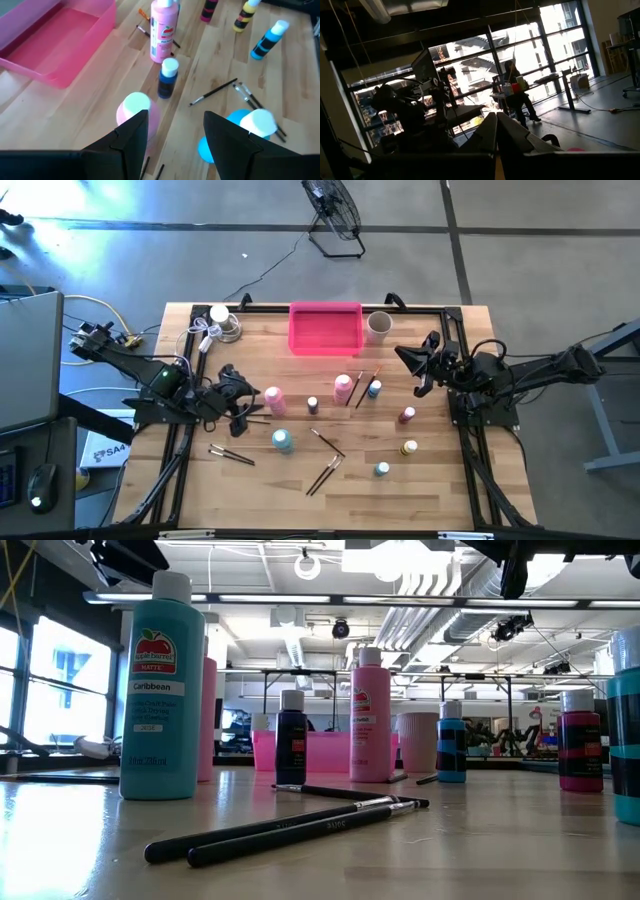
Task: Pick & Place Paint Supplies
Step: Put the big pink paint bottle into the pink bin
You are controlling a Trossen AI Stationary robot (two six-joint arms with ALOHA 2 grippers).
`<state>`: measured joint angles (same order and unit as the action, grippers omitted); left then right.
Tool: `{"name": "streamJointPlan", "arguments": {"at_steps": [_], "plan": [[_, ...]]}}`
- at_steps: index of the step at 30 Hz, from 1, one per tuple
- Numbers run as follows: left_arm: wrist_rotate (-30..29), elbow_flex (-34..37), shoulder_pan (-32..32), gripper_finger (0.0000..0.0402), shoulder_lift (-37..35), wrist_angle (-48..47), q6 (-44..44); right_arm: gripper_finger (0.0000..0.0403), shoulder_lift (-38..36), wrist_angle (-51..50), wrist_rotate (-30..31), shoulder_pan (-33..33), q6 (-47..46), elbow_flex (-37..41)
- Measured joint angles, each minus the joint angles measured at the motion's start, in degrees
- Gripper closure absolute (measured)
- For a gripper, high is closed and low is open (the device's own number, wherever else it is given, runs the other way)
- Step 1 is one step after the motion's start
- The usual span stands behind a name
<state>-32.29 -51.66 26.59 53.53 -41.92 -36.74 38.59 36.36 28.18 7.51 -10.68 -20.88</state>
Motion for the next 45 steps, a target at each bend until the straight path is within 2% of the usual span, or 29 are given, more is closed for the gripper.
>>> {"name": "streamJointPlan", "arguments": {"at_steps": [4, 7, 10, 14, 20, 23, 31, 45], "plan": [[0.4, 0.0, -1.4, 0.0213, -1.1, -3.6, -1.4, 0.0400, 0.0, 0.0, 0.0, 0.0, 0.0, 0.0], [3.1, 0.0, -4.7, 0.0213, -2.8, -4.3, -0.3, 0.0400, 0.0, -0.2, 0.0, 0.0, 0.0, 0.0], [6.0, 0.0, -8.5, 0.0213, -4.3, -3.2, 4.0, 0.0400, 0.0, -0.7, 0.0, 0.0, 0.0, 0.0], [13.4, 0.0, -13.4, 0.0213, -4.7, -0.1, 10.2, 0.0400, 0.0, -2.6, 0.0, 0.0, -0.8, 0.0], [19.9, 0.0, -17.7, 0.0213, -2.3, 1.9, 19.1, 0.0400, 0.0, -3.1, 0.0, 0.0, -1.5, 0.0], [20.2, 0.0, -19.2, 0.0213, -1.2, 1.1, 20.1, 0.0400, 0.0, -3.0, 0.0, 0.0, -1.5, 0.0], [25.5, 0.0, -22.3, 0.0213, 1.4, 1.6, 20.2, 0.0400, 0.0, -3.0, 0.0, 0.0, -1.5, 0.0], [25.5, 0.0, -22.5, 0.0213, 6.1, 1.5, 20.2, 0.0401, 0.0, -3.1, 0.0, 0.0, -1.5, 0.0]]}}
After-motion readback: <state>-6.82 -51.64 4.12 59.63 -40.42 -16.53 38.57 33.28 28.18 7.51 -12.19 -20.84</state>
